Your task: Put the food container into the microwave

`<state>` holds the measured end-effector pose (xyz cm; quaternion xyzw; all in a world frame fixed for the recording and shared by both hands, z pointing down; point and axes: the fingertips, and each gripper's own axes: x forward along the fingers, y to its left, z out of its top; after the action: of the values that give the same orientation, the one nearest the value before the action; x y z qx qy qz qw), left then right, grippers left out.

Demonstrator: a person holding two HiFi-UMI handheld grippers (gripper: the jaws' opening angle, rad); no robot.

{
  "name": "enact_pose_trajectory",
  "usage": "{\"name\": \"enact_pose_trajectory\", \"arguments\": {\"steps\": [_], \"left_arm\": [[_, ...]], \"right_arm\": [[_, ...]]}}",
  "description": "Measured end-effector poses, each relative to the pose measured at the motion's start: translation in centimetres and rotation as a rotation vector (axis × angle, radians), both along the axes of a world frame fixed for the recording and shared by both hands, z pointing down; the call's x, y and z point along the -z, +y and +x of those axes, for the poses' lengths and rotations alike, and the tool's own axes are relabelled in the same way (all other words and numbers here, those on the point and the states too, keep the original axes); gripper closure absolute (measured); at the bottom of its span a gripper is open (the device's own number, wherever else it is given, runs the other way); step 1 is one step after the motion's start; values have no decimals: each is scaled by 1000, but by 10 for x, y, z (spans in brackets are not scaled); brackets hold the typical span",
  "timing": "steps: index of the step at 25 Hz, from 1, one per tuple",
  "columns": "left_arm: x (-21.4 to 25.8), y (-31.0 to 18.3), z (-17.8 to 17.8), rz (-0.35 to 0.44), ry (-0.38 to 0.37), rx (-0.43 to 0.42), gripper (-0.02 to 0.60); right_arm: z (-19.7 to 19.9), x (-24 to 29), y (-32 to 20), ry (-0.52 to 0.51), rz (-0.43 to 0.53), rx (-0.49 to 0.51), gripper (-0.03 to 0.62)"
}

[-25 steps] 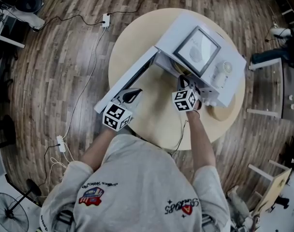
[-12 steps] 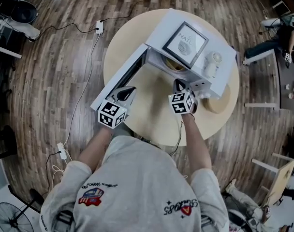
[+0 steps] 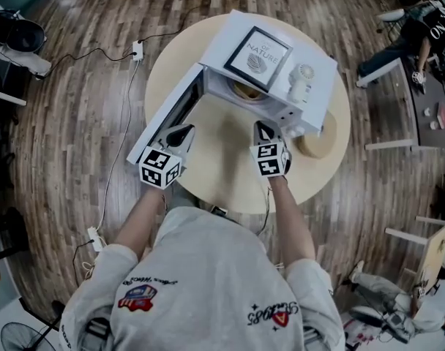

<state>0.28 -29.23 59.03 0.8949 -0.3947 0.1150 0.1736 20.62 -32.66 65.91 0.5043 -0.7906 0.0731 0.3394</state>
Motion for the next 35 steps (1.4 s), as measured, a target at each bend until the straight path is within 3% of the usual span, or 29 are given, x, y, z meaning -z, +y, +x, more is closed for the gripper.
{"name": "enact_pose_trajectory", "arguments": {"steps": [6,18,35], "left_arm": [[9,6,11,15,-2,0,577],[36,26,36,70,-11,-16,577],[77,62,49,157,-5,-24,577]], "right_arm": [[15,22,24,-55,35,-27,589],[51,79,69,-259,138,-133,589],[90,146,139,-391,292,-185,589]]}}
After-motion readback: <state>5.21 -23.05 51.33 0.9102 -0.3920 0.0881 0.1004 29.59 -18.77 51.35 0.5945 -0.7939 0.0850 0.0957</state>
